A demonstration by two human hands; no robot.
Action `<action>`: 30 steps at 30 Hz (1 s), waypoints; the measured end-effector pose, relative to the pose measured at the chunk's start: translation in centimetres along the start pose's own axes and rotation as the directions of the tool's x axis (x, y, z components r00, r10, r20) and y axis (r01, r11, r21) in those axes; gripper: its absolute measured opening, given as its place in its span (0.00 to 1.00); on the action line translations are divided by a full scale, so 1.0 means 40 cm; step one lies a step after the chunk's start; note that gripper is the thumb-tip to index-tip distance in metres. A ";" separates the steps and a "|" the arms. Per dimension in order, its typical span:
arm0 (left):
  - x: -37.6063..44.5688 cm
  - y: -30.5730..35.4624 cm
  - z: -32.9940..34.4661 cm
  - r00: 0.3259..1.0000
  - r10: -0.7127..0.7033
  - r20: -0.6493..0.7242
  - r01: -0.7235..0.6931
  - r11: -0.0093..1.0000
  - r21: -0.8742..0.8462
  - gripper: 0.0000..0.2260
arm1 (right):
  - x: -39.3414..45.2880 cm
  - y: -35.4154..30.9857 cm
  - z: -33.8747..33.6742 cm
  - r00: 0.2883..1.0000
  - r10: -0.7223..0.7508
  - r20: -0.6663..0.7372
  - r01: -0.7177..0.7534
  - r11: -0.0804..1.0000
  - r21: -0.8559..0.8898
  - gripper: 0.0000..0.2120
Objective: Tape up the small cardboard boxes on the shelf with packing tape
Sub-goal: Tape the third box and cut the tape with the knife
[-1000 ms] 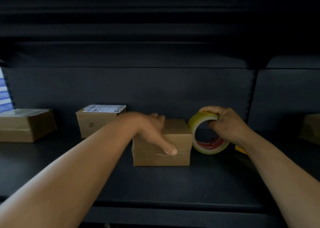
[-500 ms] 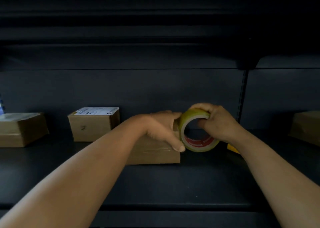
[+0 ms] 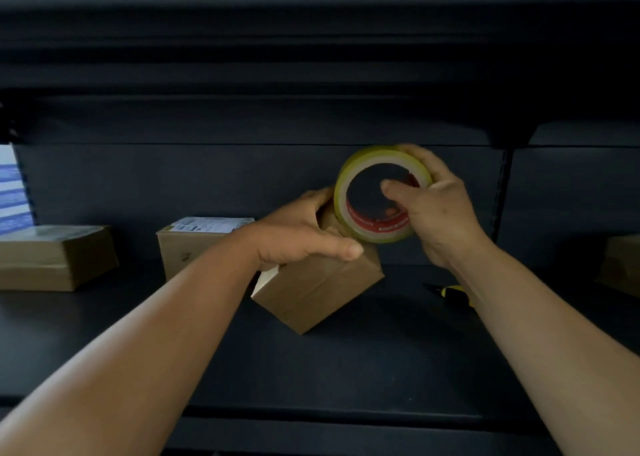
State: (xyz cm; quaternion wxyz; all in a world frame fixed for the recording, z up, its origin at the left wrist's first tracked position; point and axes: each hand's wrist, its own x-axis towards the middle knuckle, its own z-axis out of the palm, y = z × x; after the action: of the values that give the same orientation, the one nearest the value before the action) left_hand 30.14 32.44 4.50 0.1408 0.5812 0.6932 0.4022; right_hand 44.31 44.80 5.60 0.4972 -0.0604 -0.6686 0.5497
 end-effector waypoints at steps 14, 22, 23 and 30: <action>-0.009 -0.001 -0.016 0.997 -0.073 0.010 0.073 0.997 0.029 0.49 | 0.000 0.006 -0.132 0.993 0.114 0.041 -0.067 0.797 -0.600 0.23; -0.014 0.000 -0.018 0.999 0.000 0.050 0.001 1.000 -0.027 0.41 | -0.038 0.093 -0.144 0.963 0.263 0.057 -0.174 0.769 -0.615 0.22; -0.019 -0.002 -0.021 0.999 0.013 0.053 -0.012 0.999 -0.031 0.38 | -0.037 0.094 -0.141 0.961 0.270 0.066 -0.174 0.768 -0.616 0.21; -0.038 -0.013 -0.034 0.999 0.040 0.031 -0.039 0.998 -0.054 0.31 | -0.052 0.132 -0.099 0.942 0.311 0.131 -0.146 0.725 -0.673 0.22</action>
State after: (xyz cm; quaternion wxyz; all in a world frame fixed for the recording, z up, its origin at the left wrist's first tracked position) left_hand 29.31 30.52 4.57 0.1595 0.5973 0.6683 0.4138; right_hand 45.78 48.22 -0.22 0.2901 -0.2474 -0.8591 0.3415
